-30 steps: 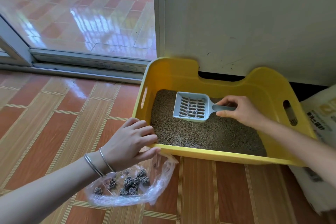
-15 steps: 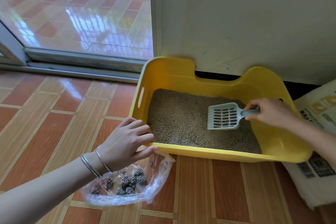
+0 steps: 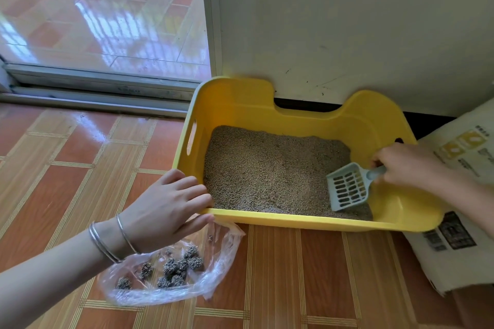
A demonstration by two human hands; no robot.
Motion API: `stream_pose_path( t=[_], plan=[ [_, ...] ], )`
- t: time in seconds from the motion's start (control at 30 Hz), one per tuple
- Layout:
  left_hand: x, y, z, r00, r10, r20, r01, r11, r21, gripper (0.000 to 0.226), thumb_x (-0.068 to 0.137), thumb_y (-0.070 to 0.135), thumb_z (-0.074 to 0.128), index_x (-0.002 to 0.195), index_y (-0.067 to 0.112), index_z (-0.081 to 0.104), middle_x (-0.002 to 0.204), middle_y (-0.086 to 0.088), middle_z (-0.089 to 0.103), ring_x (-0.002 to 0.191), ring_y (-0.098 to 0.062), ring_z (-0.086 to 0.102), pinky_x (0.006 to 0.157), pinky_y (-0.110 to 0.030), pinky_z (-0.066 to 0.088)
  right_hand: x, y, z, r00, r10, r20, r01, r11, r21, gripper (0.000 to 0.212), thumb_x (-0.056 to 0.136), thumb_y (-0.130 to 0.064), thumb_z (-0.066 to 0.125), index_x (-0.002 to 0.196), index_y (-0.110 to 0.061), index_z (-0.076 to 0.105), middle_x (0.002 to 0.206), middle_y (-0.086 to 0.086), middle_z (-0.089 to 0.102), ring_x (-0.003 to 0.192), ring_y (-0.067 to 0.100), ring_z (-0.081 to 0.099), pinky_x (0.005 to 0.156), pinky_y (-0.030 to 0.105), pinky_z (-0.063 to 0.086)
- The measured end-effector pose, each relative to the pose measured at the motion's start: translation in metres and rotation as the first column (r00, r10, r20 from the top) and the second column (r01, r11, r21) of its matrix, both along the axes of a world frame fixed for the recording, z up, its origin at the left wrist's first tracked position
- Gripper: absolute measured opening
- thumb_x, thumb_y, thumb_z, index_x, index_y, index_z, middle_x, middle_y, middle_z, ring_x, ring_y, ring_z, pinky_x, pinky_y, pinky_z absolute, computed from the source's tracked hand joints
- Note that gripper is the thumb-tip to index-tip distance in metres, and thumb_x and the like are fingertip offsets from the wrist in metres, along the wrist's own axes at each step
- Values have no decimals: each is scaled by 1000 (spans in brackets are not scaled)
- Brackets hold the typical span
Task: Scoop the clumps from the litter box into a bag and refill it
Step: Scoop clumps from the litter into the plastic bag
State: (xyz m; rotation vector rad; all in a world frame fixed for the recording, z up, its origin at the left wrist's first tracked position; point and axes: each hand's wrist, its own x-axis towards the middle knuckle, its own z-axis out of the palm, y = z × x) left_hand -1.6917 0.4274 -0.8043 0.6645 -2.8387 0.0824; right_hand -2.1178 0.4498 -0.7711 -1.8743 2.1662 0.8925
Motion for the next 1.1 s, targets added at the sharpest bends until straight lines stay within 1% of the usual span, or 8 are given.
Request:
stream_pose_path(
  t=[0.13, 0.23, 0.37, 0.47, 0.57, 0.67, 0.87, 1.1],
  plan=[
    [-1, 0, 0, 1000, -17, -9, 18, 999, 41, 41, 100, 44, 26, 86, 23, 58, 78, 9, 53, 71, -15, 50, 75, -32, 35, 11, 6, -13, 983, -85, 164, 90, 996, -20, 12, 80, -38, 66, 85, -33, 56, 75, -11, 58, 66, 8, 55, 49, 22, 36],
    [-2, -1, 0, 999, -23, -25, 25, 998, 63, 39, 100, 44, 26, 85, 24, 57, 77, 10, 51, 72, -13, 48, 75, -31, 33, 22, 2, -27, 926, -134, 352, 156, 987, -36, 12, 79, -30, 70, 85, -31, 59, 72, -9, 58, 58, 8, 49, 50, 21, 34],
    [-5, 1, 0, 998, -10, -54, 14, 997, 74, 38, 100, 43, 28, 79, 24, 53, 74, 10, 48, 70, -12, 43, 75, -30, 32, 49, -13, -38, 855, -104, 508, 162, 984, -70, 14, 79, -24, 71, 83, -27, 58, 75, -10, 58, 57, 7, 48, 47, 21, 29],
    [-4, 1, -1, 999, 2, -49, 2, 997, 80, 39, 100, 42, 28, 76, 23, 53, 73, 10, 47, 70, -12, 42, 76, -29, 30, 70, -24, -48, 820, -79, 567, 161, 982, -95, 16, 75, -28, 73, 80, -31, 58, 79, -11, 60, 65, 5, 52, 52, 23, 31],
    [-4, 1, -1, 999, 8, -43, -4, 996, 84, 40, 100, 42, 29, 76, 22, 53, 73, 9, 47, 71, -13, 41, 77, -29, 29, 86, -31, -59, 790, -76, 608, 158, 984, -82, 17, 74, -30, 74, 84, -30, 62, 79, -15, 58, 66, 4, 51, 56, 25, 35],
    [-5, 1, -2, 999, 9, -40, -6, 997, 80, 37, 99, 42, 31, 75, 22, 52, 73, 8, 47, 71, -13, 40, 77, -27, 27, 104, -35, -66, 747, -52, 663, 148, 985, -89, 19, 72, -31, 75, 87, -28, 64, 84, -12, 61, 75, 12, 57, 63, 30, 41],
    [-4, 0, -3, 999, 8, -39, -4, 995, 98, 41, 99, 43, 31, 75, 21, 56, 72, 8, 46, 72, -14, 42, 76, -30, 30, 146, -48, -85, 655, -100, 749, 202, 978, -46, 19, 72, -32, 76, 84, -30, 61, 86, -6, 65, 65, 9, 52, 53, 28, 32],
    [-2, -2, -3, 999, -3, -41, 7, 995, 100, 39, 99, 42, 32, 75, 21, 54, 72, 7, 46, 71, -15, 42, 76, -28, 28, 152, -45, -97, 517, -165, 840, 284, 959, 13, 16, 73, -30, 75, 85, -29, 64, 90, -2, 66, 84, 22, 61, 69, 37, 44]
  ],
)
